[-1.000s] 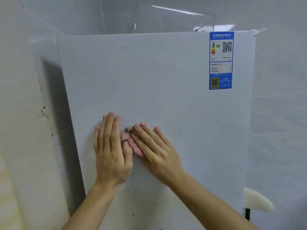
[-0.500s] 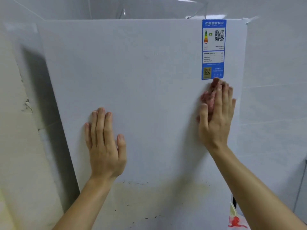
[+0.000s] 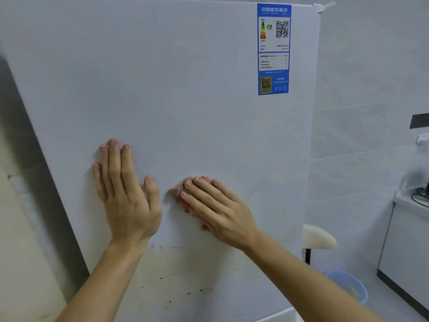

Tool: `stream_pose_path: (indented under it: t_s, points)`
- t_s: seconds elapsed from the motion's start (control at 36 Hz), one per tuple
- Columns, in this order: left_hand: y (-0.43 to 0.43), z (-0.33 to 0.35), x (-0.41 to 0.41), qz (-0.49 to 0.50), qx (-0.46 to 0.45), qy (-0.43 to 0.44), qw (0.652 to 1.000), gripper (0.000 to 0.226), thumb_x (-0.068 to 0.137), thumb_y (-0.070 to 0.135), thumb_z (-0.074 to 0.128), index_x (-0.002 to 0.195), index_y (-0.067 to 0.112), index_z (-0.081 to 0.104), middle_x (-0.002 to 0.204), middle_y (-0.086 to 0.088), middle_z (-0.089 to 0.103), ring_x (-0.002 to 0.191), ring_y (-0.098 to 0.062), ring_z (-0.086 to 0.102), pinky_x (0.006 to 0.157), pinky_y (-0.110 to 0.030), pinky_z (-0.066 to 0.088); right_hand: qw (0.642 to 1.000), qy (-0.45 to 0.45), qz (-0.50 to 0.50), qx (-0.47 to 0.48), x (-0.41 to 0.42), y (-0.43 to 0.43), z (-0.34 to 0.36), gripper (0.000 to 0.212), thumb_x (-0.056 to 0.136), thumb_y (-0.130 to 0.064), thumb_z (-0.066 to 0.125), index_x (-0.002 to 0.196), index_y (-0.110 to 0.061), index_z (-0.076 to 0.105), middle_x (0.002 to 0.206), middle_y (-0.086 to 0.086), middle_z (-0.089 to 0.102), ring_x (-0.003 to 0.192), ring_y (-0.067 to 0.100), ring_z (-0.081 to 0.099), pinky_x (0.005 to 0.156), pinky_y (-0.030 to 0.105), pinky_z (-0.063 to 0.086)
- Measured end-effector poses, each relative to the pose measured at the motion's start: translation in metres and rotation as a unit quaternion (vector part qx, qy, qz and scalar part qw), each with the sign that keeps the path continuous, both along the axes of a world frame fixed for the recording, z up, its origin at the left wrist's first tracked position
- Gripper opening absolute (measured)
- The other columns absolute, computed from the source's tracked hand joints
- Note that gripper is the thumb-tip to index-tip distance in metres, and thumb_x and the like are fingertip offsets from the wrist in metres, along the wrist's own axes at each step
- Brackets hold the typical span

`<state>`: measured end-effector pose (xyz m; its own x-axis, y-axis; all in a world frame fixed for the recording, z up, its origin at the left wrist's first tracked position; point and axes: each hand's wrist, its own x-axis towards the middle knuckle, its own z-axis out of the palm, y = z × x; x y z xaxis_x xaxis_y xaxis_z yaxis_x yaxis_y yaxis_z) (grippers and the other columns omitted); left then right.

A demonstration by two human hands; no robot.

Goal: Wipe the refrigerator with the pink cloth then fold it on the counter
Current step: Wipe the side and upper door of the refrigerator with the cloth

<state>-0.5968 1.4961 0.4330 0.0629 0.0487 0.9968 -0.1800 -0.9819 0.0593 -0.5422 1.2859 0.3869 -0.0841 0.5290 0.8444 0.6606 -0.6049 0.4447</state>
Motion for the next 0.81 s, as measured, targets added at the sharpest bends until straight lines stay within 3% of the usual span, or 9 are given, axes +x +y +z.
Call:
stream_pose_path:
  t_s: [0.08, 0.14, 0.25, 0.39, 0.58, 0.67, 0.72, 0.78, 0.81]
  points:
    - [-0.006, -0.001, 0.002, 0.005, 0.017, -0.001, 1.000, 0.059, 0.105, 0.018, 0.041, 0.159, -0.005, 0.033, 0.170, -0.022, 0.027, 0.162, -0.033, 0.017, 0.131, -0.055, 0.011, 0.999, 0.009, -0.017, 0.039, 0.003, -0.005, 0.031, 0.058, 0.108, -0.039, 0.037, 0.156, -0.008, 0.047, 0.166, 0.011, 0.038, 0.158, 0.028, 0.031, 0.129, 0.046, 0.026]
    - [-0.010, 0.000, 0.003, 0.005, 0.021, -0.002, 1.000, 0.060, 0.104, 0.017, 0.042, 0.159, -0.005, 0.033, 0.170, -0.021, 0.027, 0.162, -0.032, 0.018, 0.131, -0.053, 0.010, 0.992, 0.025, -0.023, 0.120, 0.005, -0.008, 0.051, 0.060, 0.111, -0.043, 0.030, 0.154, -0.006, 0.049, 0.165, 0.012, 0.038, 0.156, 0.030, 0.033, 0.129, 0.048, 0.025]
    - [-0.011, 0.000, 0.003, 0.004, 0.021, 0.000, 1.000, 0.061, 0.103, 0.016, 0.043, 0.159, -0.005, 0.033, 0.170, -0.022, 0.027, 0.162, -0.031, 0.017, 0.131, -0.053, 0.010, 0.961, 0.073, -0.021, 0.267, 0.012, -0.020, 0.054, 0.050, 0.111, -0.026, 0.032, 0.154, -0.003, 0.046, 0.164, 0.014, 0.038, 0.156, 0.032, 0.031, 0.130, 0.051, 0.016]
    - [-0.010, -0.001, 0.002, 0.004, 0.023, 0.005, 1.000, 0.060, 0.104, 0.016, 0.042, 0.159, -0.005, 0.033, 0.169, -0.022, 0.027, 0.161, -0.033, 0.018, 0.131, -0.053, 0.010, 0.841, 0.221, -0.015, 0.493, 0.015, -0.046, -0.001, 0.058, 0.108, -0.018, 0.037, 0.164, -0.006, 0.029, 0.174, 0.008, 0.020, 0.163, 0.024, 0.009, 0.132, 0.055, 0.008]
    - [-0.020, 0.000, 0.002, -0.018, -0.005, 0.014, 1.000, 0.064, 0.100, 0.011, 0.049, 0.158, -0.008, 0.031, 0.169, -0.025, 0.025, 0.160, -0.040, 0.017, 0.130, -0.060, 0.012, 0.788, 0.299, 0.031, 0.537, 0.005, -0.050, -0.025, 0.055, 0.113, -0.023, 0.034, 0.166, -0.016, 0.023, 0.174, -0.010, 0.011, 0.162, 0.008, 0.002, 0.133, 0.048, 0.009]
    - [-0.025, 0.001, -0.001, -0.027, -0.005, 0.021, 0.999, 0.064, 0.100, 0.010, 0.049, 0.159, -0.007, 0.031, 0.170, -0.024, 0.024, 0.161, -0.038, 0.017, 0.130, -0.059, 0.011, 0.768, 0.315, 0.087, 0.551, -0.011, -0.051, -0.013, 0.050, 0.114, -0.030, 0.033, 0.163, -0.029, 0.027, 0.173, -0.011, 0.019, 0.160, 0.002, 0.008, 0.131, 0.050, 0.020]
    - [-0.031, 0.000, -0.005, -0.038, 0.016, 0.028, 0.999, 0.063, 0.099, 0.010, 0.049, 0.158, -0.006, 0.034, 0.169, -0.024, 0.027, 0.161, -0.036, 0.018, 0.131, -0.056, 0.011, 0.756, 0.337, 0.151, 0.541, -0.027, -0.048, -0.002, 0.049, 0.114, -0.037, 0.033, 0.163, -0.033, 0.033, 0.171, -0.016, 0.027, 0.156, 0.000, 0.024, 0.118, 0.060, 0.042]
    - [-0.039, -0.001, -0.011, -0.067, 0.046, 0.040, 0.996, 0.061, 0.098, 0.008, 0.050, 0.156, -0.006, 0.038, 0.167, -0.023, 0.031, 0.160, -0.036, 0.022, 0.131, -0.055, 0.014, 0.730, 0.377, 0.207, 0.531, -0.044, -0.042, 0.009, 0.050, 0.112, -0.046, 0.033, 0.161, -0.034, 0.039, 0.159, -0.009, 0.049, 0.131, 0.005, 0.059, 0.095, 0.059, 0.059]
    - [-0.043, -0.001, -0.014, -0.090, 0.061, 0.049, 0.993, 0.060, 0.097, 0.007, 0.051, 0.155, -0.006, 0.041, 0.166, -0.023, 0.034, 0.159, -0.036, 0.024, 0.130, -0.055, 0.018, 0.724, 0.389, 0.219, 0.527, -0.054, -0.039, 0.015, 0.049, 0.112, -0.048, 0.032, 0.157, -0.034, 0.044, 0.141, -0.002, 0.064, 0.109, 0.014, 0.070, 0.081, 0.054, 0.063]
